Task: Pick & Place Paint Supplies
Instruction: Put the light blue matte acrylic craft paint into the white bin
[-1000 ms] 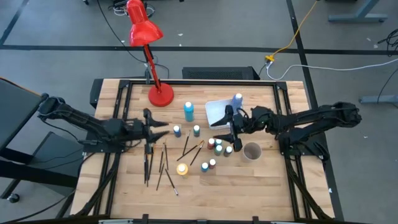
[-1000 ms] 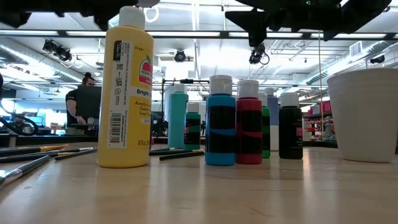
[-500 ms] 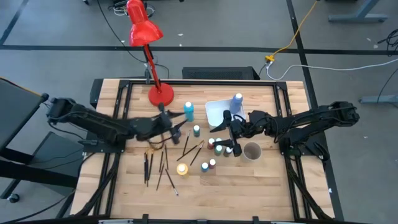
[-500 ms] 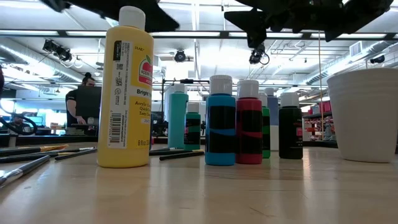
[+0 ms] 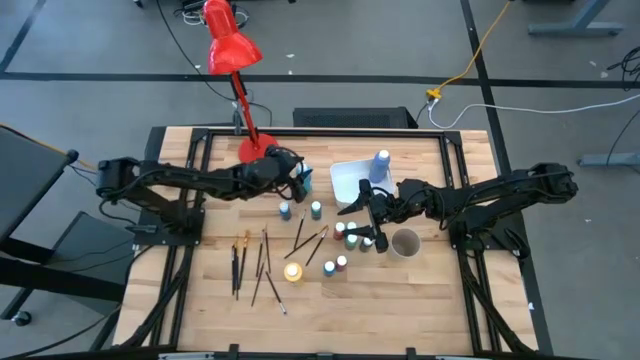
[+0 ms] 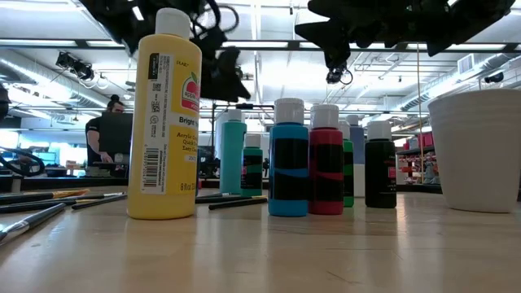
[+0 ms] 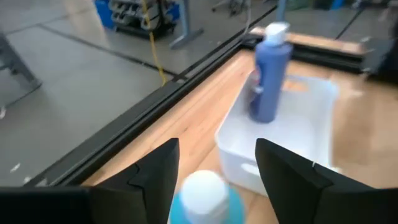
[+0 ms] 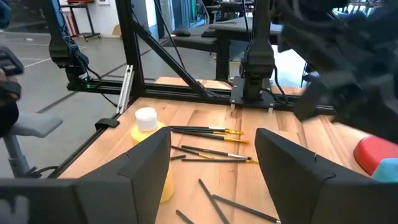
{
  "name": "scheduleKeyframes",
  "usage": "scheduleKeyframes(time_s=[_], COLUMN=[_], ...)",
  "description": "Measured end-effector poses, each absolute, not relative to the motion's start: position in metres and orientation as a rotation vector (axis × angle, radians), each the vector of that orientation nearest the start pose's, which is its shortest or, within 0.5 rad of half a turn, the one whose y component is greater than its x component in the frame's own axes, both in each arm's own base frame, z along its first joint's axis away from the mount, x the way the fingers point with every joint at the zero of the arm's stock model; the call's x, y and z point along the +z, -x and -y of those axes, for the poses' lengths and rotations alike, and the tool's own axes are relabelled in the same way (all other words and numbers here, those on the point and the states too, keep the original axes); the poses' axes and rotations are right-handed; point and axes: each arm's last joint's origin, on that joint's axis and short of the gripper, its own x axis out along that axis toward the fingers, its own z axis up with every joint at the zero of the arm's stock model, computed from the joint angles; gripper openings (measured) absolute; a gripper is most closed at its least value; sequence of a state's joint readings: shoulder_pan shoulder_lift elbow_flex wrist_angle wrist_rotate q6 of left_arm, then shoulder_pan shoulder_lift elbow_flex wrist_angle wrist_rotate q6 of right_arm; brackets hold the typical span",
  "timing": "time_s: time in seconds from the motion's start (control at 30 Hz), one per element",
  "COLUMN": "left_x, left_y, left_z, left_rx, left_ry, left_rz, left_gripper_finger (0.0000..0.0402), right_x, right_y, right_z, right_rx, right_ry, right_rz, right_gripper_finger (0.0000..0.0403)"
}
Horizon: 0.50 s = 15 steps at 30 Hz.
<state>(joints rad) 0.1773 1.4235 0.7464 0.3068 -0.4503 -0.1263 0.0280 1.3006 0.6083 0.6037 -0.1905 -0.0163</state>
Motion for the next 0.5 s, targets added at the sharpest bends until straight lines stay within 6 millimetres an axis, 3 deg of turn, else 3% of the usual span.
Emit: scheduleKeyframes(time_s=[0.2,0.33,0.5], left_x=[0.206,0.204,0.205], left_y=[-0.296,-0.297,-0.296], left_z=[-0.072,-0.072,-0.074], left_rx=[0.658,0.665,0.688], left_ry=[0.111,0.108,0.105], left_rz=[-0.385,-0.389,-0.382], left_gripper_finger=[0.0223,0.0214,0.0168], right_x=[0.235,0.235,0.235], right_y=[-0.272,-0.272,-0.272], right_z=[-0.013,-0.013,-0.013], right_rx=[0.22,0.219,0.22], right_ry=[-0.002,-0.002,-0.001], right_rz=[-0.128,-0.128,-0.13], right_gripper_finger=[0.0237,0.0237,0.0237])
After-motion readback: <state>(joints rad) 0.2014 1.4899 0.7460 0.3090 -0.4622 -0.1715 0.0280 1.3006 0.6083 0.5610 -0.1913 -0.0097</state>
